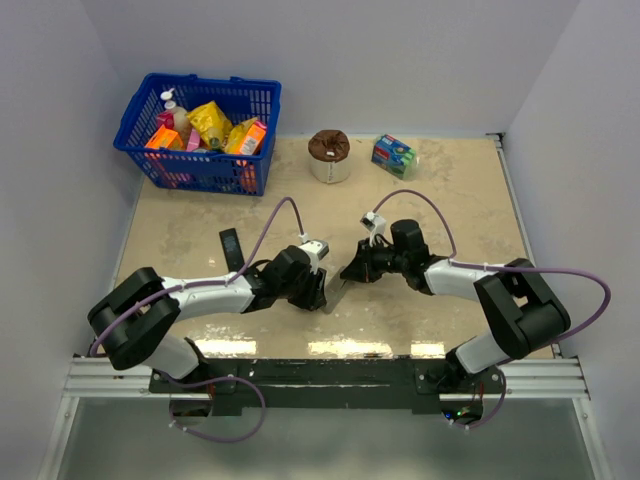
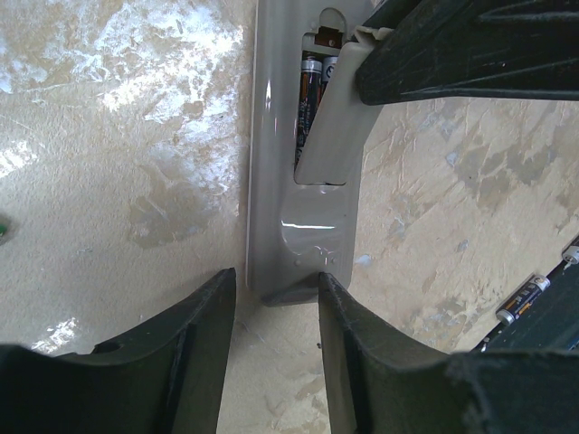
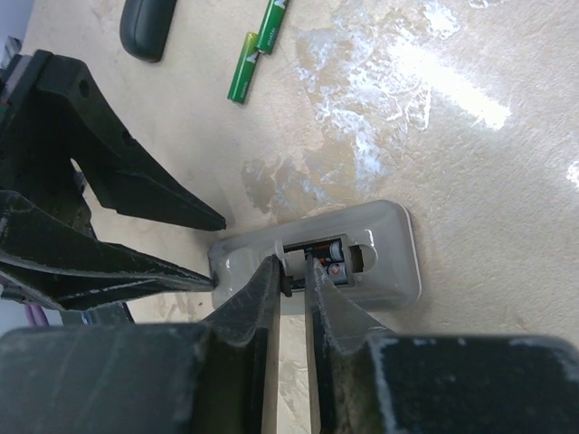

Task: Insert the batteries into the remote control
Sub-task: Load the battery cover into the remote control.

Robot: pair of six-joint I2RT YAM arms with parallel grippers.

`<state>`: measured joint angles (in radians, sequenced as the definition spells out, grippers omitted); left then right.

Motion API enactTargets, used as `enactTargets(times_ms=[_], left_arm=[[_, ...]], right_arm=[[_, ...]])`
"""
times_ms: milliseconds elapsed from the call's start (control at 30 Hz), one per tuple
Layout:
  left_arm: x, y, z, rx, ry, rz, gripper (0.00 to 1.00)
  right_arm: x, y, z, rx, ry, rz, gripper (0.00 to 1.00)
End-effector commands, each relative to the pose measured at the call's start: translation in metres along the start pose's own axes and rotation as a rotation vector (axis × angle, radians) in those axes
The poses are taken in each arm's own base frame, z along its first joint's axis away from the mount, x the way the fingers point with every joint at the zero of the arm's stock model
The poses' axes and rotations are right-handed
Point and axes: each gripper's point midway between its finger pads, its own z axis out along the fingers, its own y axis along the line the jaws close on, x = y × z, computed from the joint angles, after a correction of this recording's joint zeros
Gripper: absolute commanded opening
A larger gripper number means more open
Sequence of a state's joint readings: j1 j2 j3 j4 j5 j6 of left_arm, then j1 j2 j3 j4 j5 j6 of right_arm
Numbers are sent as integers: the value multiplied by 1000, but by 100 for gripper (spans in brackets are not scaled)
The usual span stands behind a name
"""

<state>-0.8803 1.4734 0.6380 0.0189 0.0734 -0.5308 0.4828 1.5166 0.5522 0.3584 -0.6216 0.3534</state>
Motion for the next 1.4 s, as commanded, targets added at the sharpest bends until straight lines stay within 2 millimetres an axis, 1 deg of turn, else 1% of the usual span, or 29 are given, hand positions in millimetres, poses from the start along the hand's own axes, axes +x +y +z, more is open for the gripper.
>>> enactTargets(times_ms=[0, 133, 467, 800, 833, 867, 900, 933, 967, 1033, 1200, 1367], left_arm=[[-10, 2, 0, -30, -27, 8, 46], [-9, 2, 0, -29, -24, 8, 46], [-9, 2, -2, -29, -28, 5, 46], [-9, 1, -2, -25, -29, 2, 47], [-9, 1, -2, -23, -28, 3, 47], [-9, 1, -2, -25, -29, 2, 47], [-8, 1, -2, -24, -27, 2, 47], [-8, 1, -2, -24, -27, 3, 47], [-8, 1, -3, -22, -28, 2, 47], [-8, 2, -3, -24, -27, 2, 47], [-9, 1, -4, -24, -34, 0, 47], [-8, 1, -3, -22, -31, 2, 47]], right_arm=[[43, -14, -5, 76, 149, 22, 17], [39, -16, -6, 89, 149, 2, 19], [30, -12, -6, 77, 147, -23, 25], [23, -5, -5, 69, 166, -40, 25], [18, -3, -5, 66, 162, -46, 25], [22, -4, -6, 69, 186, -45, 25], [20, -4, -6, 69, 190, -54, 26], [12, -2, -4, 67, 178, -73, 26], [18, -4, -7, 79, 213, -69, 26], [16, -3, -7, 73, 221, -89, 26], [29, 0, -5, 45, 278, -83, 27], [36, 3, -1, 22, 316, -101, 27]])
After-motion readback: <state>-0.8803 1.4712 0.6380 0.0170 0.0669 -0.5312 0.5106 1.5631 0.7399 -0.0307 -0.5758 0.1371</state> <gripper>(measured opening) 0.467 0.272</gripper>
